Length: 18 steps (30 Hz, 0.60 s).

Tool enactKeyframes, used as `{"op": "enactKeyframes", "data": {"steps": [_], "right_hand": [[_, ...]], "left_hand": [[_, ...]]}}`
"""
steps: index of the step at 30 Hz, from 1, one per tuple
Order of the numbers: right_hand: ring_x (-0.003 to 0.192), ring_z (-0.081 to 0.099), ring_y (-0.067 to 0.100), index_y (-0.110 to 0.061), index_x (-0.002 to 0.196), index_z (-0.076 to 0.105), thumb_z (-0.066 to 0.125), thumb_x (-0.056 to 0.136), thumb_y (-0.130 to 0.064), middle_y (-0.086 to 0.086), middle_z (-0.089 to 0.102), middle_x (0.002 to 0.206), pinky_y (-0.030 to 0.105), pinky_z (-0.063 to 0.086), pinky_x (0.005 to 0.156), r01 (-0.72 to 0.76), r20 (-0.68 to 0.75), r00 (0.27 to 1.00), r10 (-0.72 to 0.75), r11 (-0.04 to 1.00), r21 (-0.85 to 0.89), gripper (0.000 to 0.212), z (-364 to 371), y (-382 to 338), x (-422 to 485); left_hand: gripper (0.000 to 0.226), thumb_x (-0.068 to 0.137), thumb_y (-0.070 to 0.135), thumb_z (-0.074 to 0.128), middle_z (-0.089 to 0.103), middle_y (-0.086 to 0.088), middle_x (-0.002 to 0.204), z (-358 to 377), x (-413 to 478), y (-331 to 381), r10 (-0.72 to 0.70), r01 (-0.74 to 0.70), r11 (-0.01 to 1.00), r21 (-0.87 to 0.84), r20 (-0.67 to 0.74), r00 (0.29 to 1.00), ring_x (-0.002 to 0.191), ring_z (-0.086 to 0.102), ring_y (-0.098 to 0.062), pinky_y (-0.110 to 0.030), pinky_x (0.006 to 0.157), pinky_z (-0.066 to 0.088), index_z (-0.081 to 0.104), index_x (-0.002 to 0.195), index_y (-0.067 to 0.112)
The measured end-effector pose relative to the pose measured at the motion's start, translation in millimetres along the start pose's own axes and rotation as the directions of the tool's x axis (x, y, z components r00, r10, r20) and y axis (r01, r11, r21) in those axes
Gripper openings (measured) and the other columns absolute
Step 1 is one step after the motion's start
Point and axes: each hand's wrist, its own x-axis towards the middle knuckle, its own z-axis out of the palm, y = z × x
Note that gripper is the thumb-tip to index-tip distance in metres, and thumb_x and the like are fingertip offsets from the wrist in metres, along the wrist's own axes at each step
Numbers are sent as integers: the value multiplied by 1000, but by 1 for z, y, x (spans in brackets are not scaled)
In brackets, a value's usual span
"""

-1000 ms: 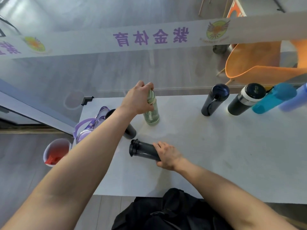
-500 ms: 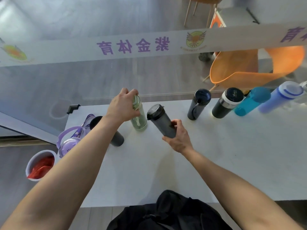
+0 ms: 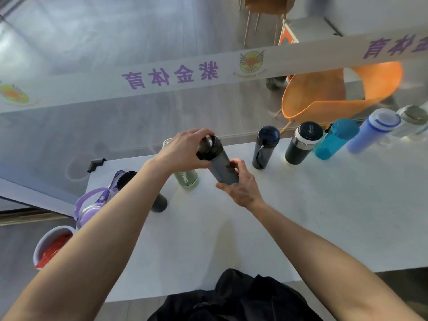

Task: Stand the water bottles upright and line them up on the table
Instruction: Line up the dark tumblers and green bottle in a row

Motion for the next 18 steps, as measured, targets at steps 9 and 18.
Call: {"op": "enactKeyframes", "data": {"steps": [9,18], "right_hand": [[132,60,24,-18,149,52,87,86,-47,3,57,148,40,50,111,-134,75,983,167,937,-322,78,-33,47,-6],[137,56,24,-16,152,54,80,93,-41,3,53,155,36,45,115,-168,98,968,232,885,-433,69,-50,51,13]], "left_hand": [[77,66,26,92,48,1,119,30,43,28,36,-35,999,-39,35,999,98,62,-32,-47,83,62,49,128,37],[69,82,6,76,50,2,133,60,68,25,110,-132,982,132,158,981,95,58,-30,-44,74,57,48,137,36]]}}
